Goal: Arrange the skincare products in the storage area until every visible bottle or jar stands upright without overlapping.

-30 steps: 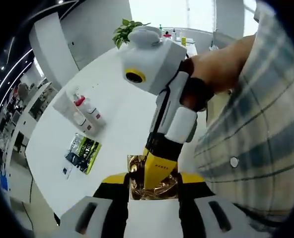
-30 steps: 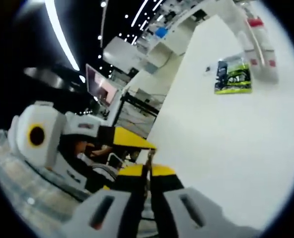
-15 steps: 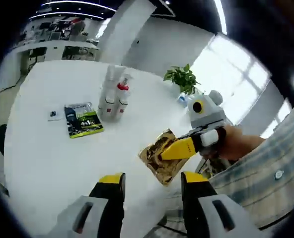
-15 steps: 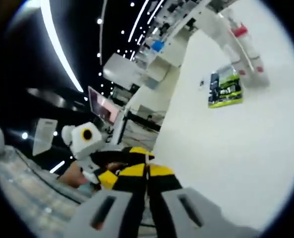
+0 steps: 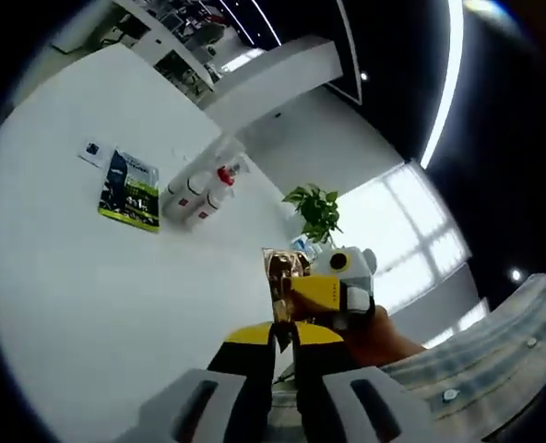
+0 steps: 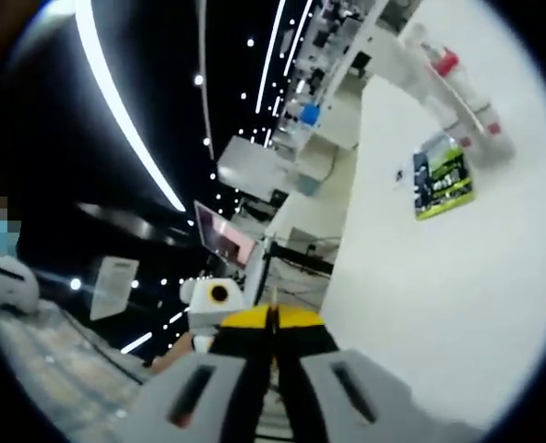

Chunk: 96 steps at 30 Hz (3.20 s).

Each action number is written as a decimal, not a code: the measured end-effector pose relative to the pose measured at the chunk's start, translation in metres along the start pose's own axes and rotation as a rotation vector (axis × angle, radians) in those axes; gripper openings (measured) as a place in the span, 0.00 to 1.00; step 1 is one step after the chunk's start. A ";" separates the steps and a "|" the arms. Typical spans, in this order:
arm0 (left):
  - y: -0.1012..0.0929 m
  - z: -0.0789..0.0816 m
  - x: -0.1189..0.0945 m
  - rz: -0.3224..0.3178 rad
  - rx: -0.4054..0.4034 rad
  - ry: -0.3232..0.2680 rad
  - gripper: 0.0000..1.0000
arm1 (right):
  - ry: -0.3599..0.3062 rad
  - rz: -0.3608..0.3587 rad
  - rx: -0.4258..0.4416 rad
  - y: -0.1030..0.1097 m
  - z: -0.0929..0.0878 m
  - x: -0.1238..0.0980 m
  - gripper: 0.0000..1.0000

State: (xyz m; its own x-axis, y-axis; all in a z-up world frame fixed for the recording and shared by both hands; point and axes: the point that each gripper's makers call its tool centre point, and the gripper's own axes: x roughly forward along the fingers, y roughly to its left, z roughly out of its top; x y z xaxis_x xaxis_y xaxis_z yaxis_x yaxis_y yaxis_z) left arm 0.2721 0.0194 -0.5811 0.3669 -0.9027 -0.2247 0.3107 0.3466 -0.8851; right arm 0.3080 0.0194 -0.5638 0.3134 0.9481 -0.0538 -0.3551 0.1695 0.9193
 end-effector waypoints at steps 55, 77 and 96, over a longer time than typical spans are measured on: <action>0.009 0.038 -0.020 -0.032 -0.170 -0.132 0.01 | -0.086 -0.147 -0.335 0.000 0.013 -0.042 0.32; 0.062 0.119 -0.032 0.050 -0.218 -0.152 0.01 | -0.092 -0.375 -0.542 0.014 0.000 -0.090 0.68; 0.137 0.143 -0.003 0.157 -0.270 -0.066 0.01 | -0.151 -0.513 -0.632 0.013 0.025 -0.106 0.74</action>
State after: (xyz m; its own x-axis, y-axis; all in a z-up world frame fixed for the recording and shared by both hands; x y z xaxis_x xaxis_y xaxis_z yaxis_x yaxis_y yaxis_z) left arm 0.4390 0.1057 -0.6436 0.4509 -0.8218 -0.3484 0.0052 0.3927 -0.9196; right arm 0.2924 -0.0853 -0.5368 0.6701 0.6733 -0.3126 -0.5499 0.7331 0.4001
